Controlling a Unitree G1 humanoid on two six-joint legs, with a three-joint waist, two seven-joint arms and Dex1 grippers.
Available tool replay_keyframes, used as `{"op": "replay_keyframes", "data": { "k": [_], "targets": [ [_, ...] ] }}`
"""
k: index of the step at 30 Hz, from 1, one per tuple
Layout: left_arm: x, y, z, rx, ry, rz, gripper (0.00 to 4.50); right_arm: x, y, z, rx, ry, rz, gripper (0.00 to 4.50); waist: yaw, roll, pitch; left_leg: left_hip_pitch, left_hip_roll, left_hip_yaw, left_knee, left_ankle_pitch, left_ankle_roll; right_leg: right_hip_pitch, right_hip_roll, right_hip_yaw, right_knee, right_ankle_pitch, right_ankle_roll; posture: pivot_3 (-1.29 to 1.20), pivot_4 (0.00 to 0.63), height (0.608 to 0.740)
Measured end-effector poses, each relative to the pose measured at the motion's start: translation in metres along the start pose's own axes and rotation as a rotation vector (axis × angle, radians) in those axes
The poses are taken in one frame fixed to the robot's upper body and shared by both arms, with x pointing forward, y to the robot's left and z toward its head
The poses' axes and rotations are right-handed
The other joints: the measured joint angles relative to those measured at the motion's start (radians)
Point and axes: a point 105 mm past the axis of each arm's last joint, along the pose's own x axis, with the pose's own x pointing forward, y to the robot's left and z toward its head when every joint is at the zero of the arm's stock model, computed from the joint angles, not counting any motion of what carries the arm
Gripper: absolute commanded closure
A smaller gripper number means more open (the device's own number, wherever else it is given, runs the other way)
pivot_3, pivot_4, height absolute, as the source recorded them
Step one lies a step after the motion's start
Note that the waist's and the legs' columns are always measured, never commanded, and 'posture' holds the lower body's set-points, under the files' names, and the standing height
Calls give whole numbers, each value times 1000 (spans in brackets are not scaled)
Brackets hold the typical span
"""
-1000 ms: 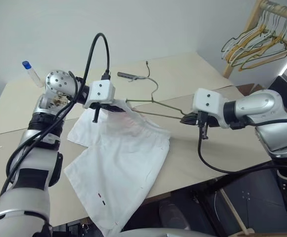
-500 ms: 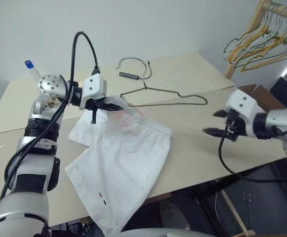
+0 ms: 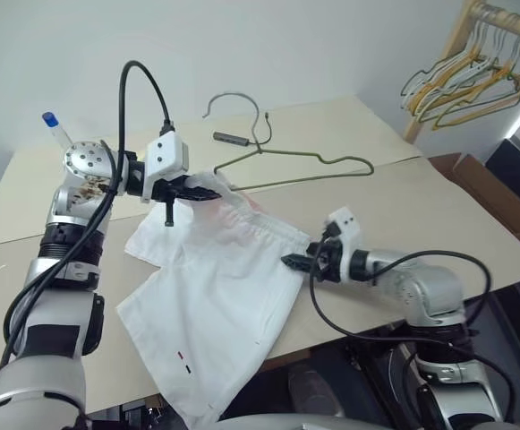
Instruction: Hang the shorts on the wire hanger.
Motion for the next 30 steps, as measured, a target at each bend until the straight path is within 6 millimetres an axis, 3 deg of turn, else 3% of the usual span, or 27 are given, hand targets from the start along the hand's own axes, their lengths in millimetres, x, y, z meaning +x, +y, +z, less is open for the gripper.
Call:
{"op": "replay_keyframes", "data": {
  "k": [8,15,30],
  "targets": [
    [-9,-6,-9,-26,28,20,4500,-18,-4,19,-15,-78,-7,4465,1,0,0,1,1,0,0,0,0,1,1,0,0,0,0,-219,0,740],
    [-26,-27,-37,-118,97,-3,4500,-38,-6,36,-42,-141,-18,4490,-5,0,0,1,1,0,0,0,0,1,1,0,0,0,0,-230,0,740],
    [-28,-39,-44,-70,128,-51,4500,-65,-30,51,-116,-130,-70,4490,-5,0,0,1,1,0,0,0,0,1,1,0,-1,0,0,-240,0,740]
  ]
}}
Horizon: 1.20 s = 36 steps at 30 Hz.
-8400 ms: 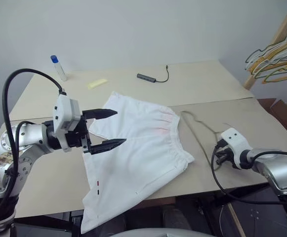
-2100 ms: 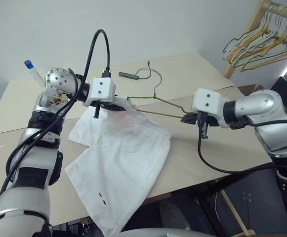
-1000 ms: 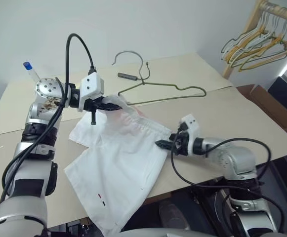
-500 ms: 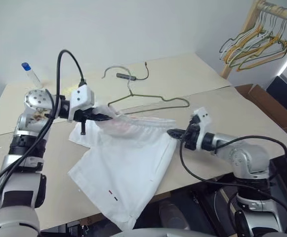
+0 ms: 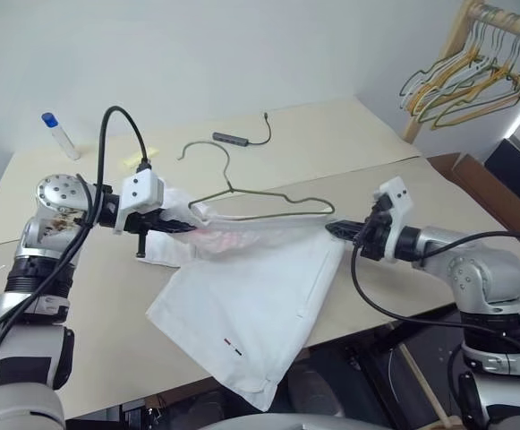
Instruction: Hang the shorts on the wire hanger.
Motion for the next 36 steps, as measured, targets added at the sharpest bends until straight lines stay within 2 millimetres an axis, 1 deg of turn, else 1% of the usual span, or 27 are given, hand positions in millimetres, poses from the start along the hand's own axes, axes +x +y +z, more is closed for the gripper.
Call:
{"op": "replay_keyframes", "data": {
  "k": [6,13,16,21,25,36],
  "targets": [
    [1,5,-7,-31,17,52,4500,-2,0,1,-3,-2,6,4490,1,0,0,0,0,0,0,0,0,0,0,0,0,0,0,-243,0,740],
    [1,6,-8,-57,5,66,4500,-5,0,-4,7,4,14,4490,1,0,0,0,0,0,0,0,0,0,0,0,0,0,0,-243,0,740],
    [1,4,-8,-60,-1,58,4500,-6,0,-3,1,0,14,4490,0,0,0,0,0,0,0,0,0,0,0,0,0,0,0,-241,0,740],
    [1,-6,-10,-62,-27,-1,4500,-7,-1,-2,-2,2,13,4490,2,0,0,0,0,0,0,0,0,0,0,0,-1,0,0,-238,0,740],
    [-2,-6,-10,-40,-13,-4,4500,-7,0,-2,-1,2,17,4490,2,0,0,0,0,0,0,0,0,0,0,0,-1,0,0,-237,0,740],
    [-1,-4,-15,-43,18,24,4500,-9,0,-2,-7,6,27,4490,3,0,0,0,0,0,0,0,0,0,0,0,-1,0,0,-239,0,740]
  ]
}}
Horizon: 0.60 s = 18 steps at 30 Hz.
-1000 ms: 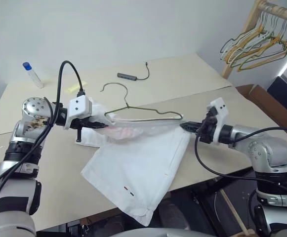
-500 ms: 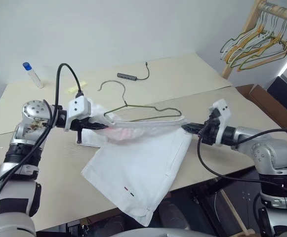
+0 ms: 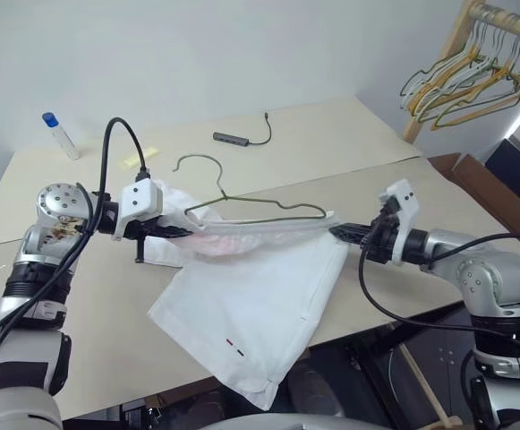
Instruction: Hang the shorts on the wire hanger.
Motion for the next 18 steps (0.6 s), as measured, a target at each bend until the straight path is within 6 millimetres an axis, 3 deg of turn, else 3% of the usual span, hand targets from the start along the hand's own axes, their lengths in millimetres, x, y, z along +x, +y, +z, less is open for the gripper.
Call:
{"op": "replay_keyframes", "data": {
  "k": [18],
  "targets": [
    [5,0,-15,88,142,-33,4500,-3,1,5,-35,-16,14,4490,1,0,0,0,0,0,0,0,0,0,0,0,-1,0,0,-247,0,740]
  ]
}}
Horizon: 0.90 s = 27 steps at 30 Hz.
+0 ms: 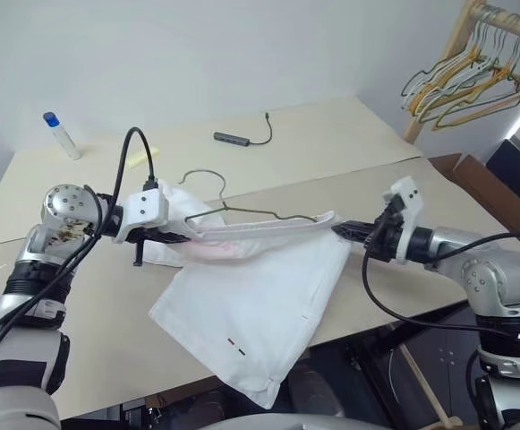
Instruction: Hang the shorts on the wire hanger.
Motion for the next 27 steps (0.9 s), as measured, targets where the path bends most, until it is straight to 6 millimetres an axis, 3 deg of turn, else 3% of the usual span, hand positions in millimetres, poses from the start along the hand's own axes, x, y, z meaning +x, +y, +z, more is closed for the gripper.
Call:
{"op": "replay_keyframes", "data": {
  "k": [8,14,20,23,27],
  "targets": [
    [5,2,-10,41,96,-28,4500,4,14,6,-83,0,41,4490,-1,0,0,0,0,0,0,0,0,0,0,0,0,0,0,-255,0,740],
    [5,7,-8,78,110,-29,4500,3,13,7,-101,-2,36,4490,-1,0,0,-1,0,0,0,0,0,0,0,0,-1,0,0,-260,0,740],
    [16,8,-7,43,94,-24,4500,3,33,22,-217,-31,68,4490,-3,0,0,-1,0,0,0,0,0,0,0,-1,-2,0,0,-261,0,740],
    [17,8,-9,45,107,-31,4500,7,40,24,-251,-23,80,3777,-5,0,0,-1,0,0,0,0,0,0,0,-1,-2,0,0,-262,0,740],
    [20,6,-16,11,131,-36,4500,4,36,29,-292,-22,51,2363,-3,0,0,-2,0,0,0,0,0,0,0,-1,-2,0,0,-262,0,740]
  ]
}}
